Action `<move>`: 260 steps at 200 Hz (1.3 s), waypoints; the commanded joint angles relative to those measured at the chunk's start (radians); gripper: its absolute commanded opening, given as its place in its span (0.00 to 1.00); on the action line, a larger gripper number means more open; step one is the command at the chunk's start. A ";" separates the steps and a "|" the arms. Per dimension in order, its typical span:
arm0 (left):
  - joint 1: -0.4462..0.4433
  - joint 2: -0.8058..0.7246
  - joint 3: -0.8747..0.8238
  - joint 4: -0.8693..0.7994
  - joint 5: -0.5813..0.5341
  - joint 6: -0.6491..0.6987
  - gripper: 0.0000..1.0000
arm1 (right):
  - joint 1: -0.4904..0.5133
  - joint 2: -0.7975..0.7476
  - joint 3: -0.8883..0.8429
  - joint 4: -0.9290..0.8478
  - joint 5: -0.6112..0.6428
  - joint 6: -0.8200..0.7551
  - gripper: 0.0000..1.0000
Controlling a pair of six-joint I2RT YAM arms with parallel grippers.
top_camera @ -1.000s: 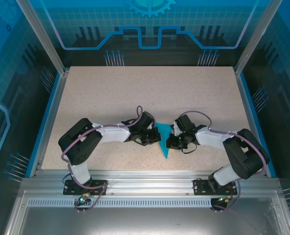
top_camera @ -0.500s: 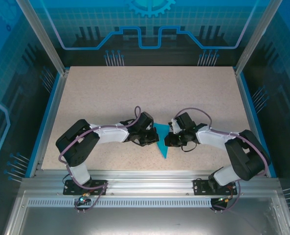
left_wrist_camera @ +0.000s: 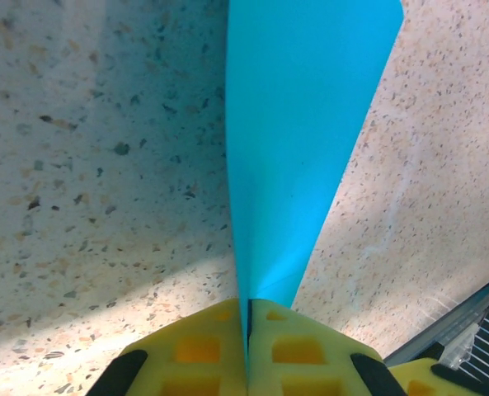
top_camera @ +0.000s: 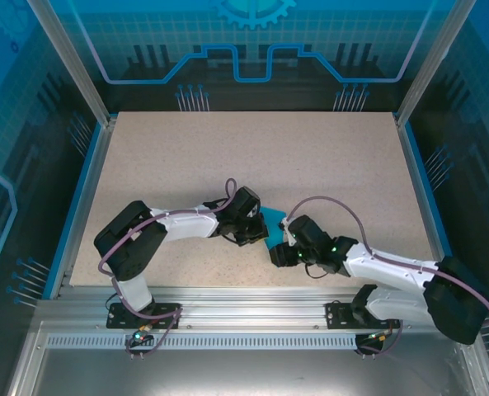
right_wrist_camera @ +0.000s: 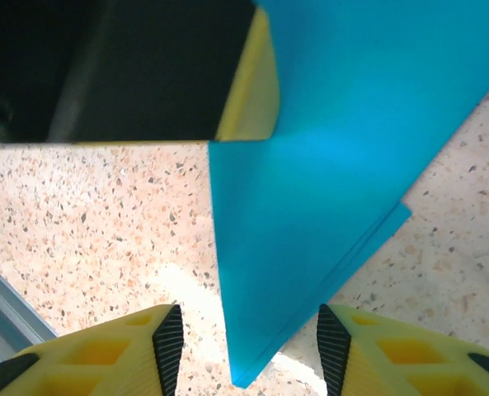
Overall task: Fold a paper plane with a square sheet of paper (pick it up from the middle)
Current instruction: Fold the wing for the fifth time at the center of the table.
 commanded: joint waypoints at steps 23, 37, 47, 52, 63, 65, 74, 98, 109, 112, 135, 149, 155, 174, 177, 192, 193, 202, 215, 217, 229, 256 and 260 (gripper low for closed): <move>-0.010 -0.002 0.030 -0.049 0.016 -0.014 0.00 | 0.122 -0.008 -0.056 0.183 0.194 -0.112 0.52; -0.010 0.002 0.036 -0.060 0.016 -0.011 0.00 | 0.170 0.034 -0.035 0.179 0.242 -0.159 0.52; -0.009 0.005 0.038 -0.059 0.016 -0.011 0.00 | 0.200 0.073 -0.016 0.183 0.288 -0.183 0.51; -0.010 0.007 0.041 -0.059 0.017 -0.011 0.00 | 0.215 0.091 -0.009 0.190 0.307 -0.197 0.51; -0.010 0.010 0.044 -0.061 0.021 -0.009 0.00 | 0.242 0.126 0.009 0.194 0.347 -0.220 0.51; -0.011 0.012 0.045 -0.062 0.022 -0.009 0.00 | 0.245 0.133 0.013 0.193 0.354 -0.222 0.51; -0.010 0.012 0.046 -0.061 0.023 -0.010 0.00 | 0.254 0.157 0.030 0.176 0.393 -0.221 0.51; -0.010 0.015 0.047 -0.063 0.022 -0.008 0.00 | 0.273 0.193 0.040 0.177 0.471 -0.234 0.48; -0.010 0.018 0.049 -0.065 0.025 -0.005 0.00 | 0.279 0.202 0.042 0.183 0.477 -0.253 0.45; -0.010 0.020 0.050 -0.065 0.026 -0.005 0.00 | 0.280 0.204 0.043 0.182 0.477 -0.258 0.44; -0.009 0.027 0.052 -0.063 0.032 -0.005 0.00 | 0.285 0.239 0.062 0.163 0.481 -0.277 0.38; -0.009 0.028 0.052 -0.066 0.031 -0.003 0.00 | 0.296 0.265 0.073 0.170 0.490 -0.293 0.33; -0.010 0.028 0.053 -0.067 0.031 -0.003 0.00 | 0.301 0.273 0.080 0.171 0.493 -0.298 0.33; -0.010 0.034 0.058 -0.071 0.033 -0.002 0.00 | 0.317 0.297 0.094 0.172 0.521 -0.304 0.28; -0.009 0.034 0.058 -0.072 0.033 -0.002 0.00 | 0.320 0.299 0.096 0.174 0.524 -0.304 0.28; -0.009 0.033 0.054 -0.072 0.027 -0.003 0.00 | 0.323 0.308 0.098 0.175 0.539 -0.300 0.28; -0.009 0.033 0.055 -0.072 0.028 -0.003 0.00 | 0.323 0.308 0.098 0.175 0.541 -0.299 0.28; -0.010 0.033 0.053 -0.072 0.026 -0.005 0.00 | 0.322 0.310 0.099 0.176 0.545 -0.298 0.29; -0.010 0.035 0.053 -0.072 0.027 -0.008 0.00 | 0.324 0.304 0.097 0.177 0.554 -0.293 0.30; -0.009 0.035 0.052 -0.072 0.027 -0.008 0.00 | 0.324 0.303 0.096 0.179 0.555 -0.291 0.30; -0.009 0.031 0.046 -0.067 0.022 -0.013 0.00 | 0.323 0.286 0.075 0.203 0.553 -0.285 0.30; -0.009 0.031 0.044 -0.066 0.020 -0.012 0.00 | 0.324 0.251 0.040 0.246 0.540 -0.273 0.25; -0.011 0.031 0.044 -0.066 0.020 -0.013 0.00 | 0.324 0.250 0.040 0.245 0.537 -0.271 0.26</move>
